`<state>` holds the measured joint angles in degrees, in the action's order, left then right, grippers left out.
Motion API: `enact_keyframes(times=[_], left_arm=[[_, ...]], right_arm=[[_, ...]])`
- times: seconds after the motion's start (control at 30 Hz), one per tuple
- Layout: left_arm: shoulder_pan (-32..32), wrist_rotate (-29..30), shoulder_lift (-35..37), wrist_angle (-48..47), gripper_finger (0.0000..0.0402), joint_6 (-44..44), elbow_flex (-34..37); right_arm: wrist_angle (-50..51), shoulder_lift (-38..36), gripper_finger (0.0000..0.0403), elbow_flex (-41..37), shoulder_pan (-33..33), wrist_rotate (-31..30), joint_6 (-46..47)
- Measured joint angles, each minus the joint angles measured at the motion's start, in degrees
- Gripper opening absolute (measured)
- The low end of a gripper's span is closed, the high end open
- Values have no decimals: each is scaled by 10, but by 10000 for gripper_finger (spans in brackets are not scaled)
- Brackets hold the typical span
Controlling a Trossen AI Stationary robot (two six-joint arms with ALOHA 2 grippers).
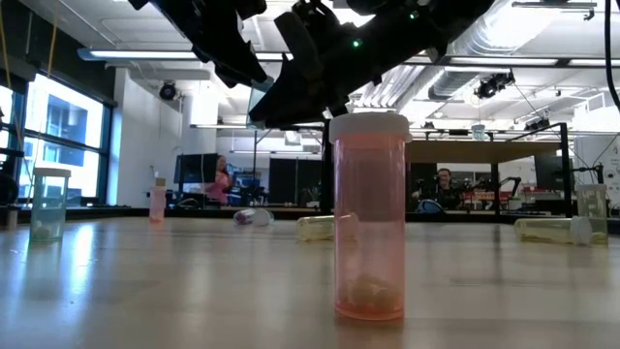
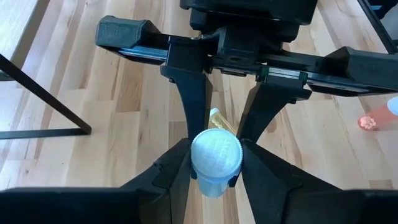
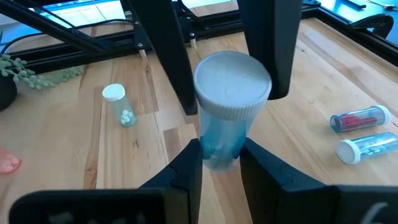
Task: Pick and place medicine bottles onto shelf by color
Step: Put the bottom blue medicine bottle on the shelf
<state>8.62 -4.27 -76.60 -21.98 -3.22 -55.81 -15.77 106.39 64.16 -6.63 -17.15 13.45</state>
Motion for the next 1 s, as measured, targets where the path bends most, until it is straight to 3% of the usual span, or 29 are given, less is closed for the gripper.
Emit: enact_keyframes(times=[0.43,0.8,1.0], left_arm=[[0,0,0,0,118,0,0],[0,6,0,2,118,-4,0],[0,18,0,29,118,-4,0]], right_arm=[[0,0,84,0,3,-2,0],[36,-27,187,0,3,-8,-11],[91,-71,208,0,3,-10,-21]])
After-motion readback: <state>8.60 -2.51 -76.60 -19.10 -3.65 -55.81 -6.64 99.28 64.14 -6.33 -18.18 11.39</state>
